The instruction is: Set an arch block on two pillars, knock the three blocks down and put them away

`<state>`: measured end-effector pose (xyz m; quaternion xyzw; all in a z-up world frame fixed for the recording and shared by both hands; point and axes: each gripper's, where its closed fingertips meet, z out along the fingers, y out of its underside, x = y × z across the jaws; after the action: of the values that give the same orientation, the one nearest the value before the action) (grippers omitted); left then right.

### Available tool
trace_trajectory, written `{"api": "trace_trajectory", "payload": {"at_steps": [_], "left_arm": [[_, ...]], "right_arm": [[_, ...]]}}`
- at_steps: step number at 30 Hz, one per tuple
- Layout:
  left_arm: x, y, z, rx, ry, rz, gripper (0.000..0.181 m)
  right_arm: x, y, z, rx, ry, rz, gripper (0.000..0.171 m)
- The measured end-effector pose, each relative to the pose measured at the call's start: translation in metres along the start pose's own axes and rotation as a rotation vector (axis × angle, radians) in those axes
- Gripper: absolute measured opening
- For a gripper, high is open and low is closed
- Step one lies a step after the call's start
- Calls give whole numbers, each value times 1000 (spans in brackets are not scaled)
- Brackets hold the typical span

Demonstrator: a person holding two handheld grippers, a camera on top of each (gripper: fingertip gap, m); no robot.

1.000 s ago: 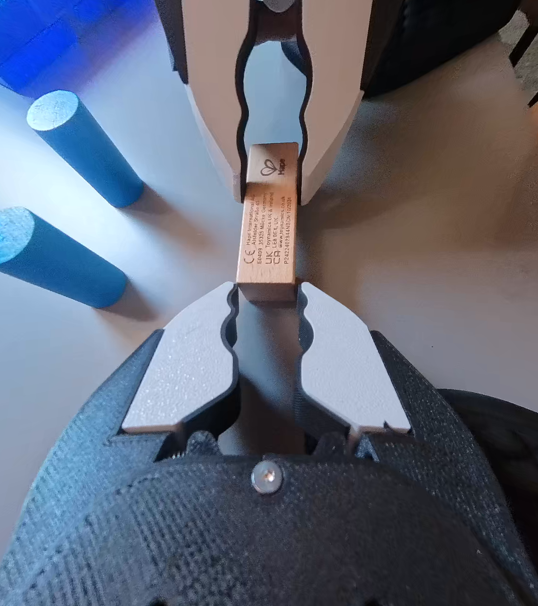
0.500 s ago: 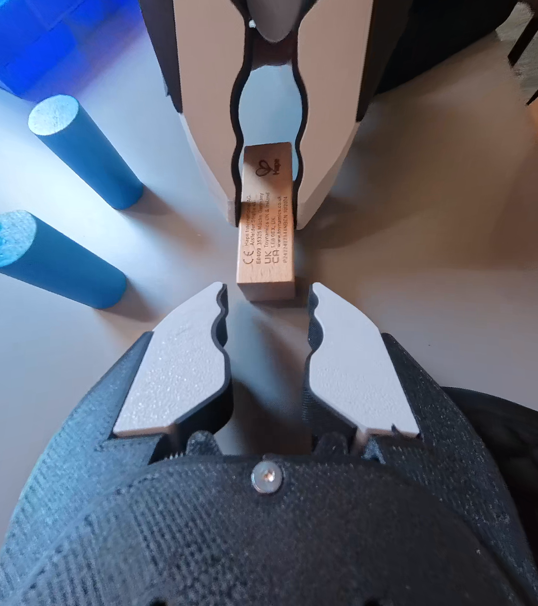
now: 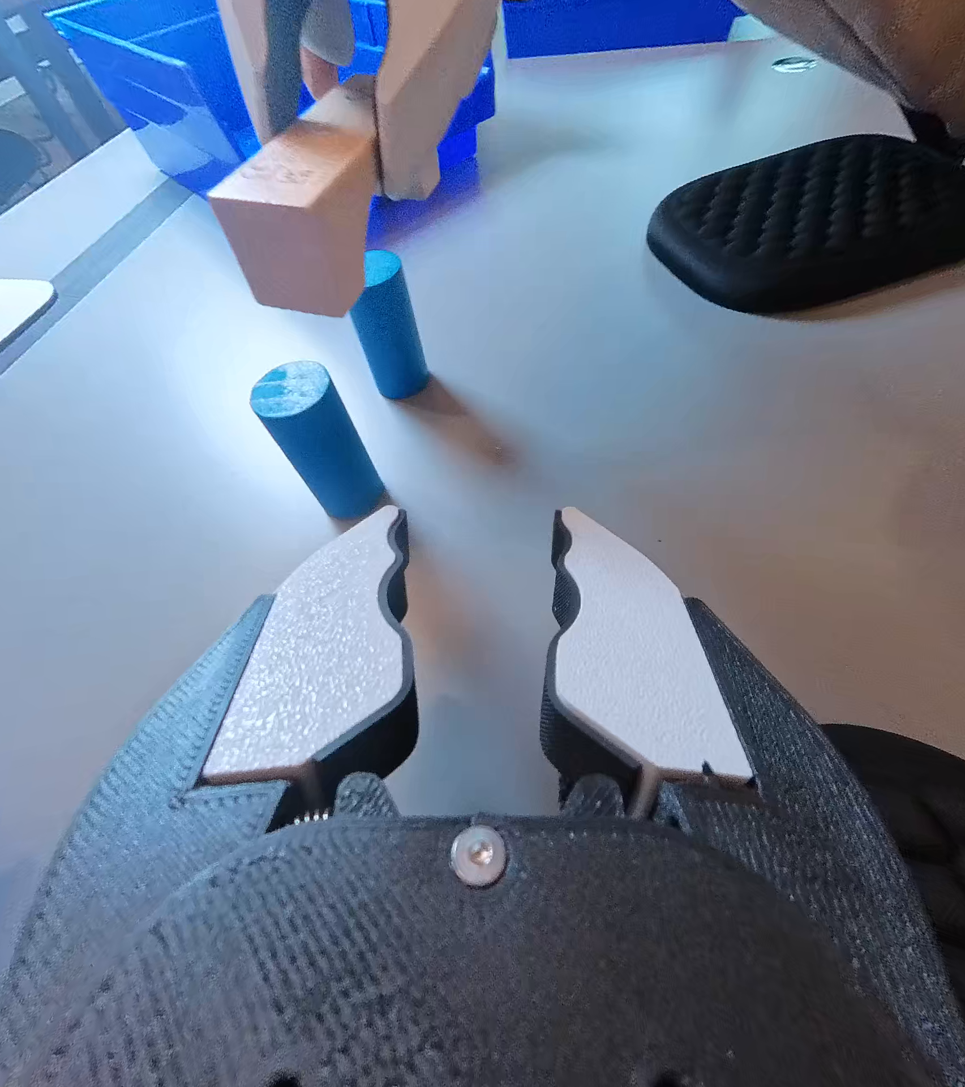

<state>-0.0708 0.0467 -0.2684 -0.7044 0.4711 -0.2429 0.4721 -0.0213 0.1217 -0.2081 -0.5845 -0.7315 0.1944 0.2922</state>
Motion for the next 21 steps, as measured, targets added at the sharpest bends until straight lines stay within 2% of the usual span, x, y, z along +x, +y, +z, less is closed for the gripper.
{"api": "trace_trajectory", "payload": {"at_steps": [11,21], "left_arm": [[-29,2,13,-36,-91,-76,49],[-39,-2,38,-65,-96,-123,62]], "right_arm": [[17,0,6,15,-23,37,32],[14,9,18,9,-44,43,32]]}}
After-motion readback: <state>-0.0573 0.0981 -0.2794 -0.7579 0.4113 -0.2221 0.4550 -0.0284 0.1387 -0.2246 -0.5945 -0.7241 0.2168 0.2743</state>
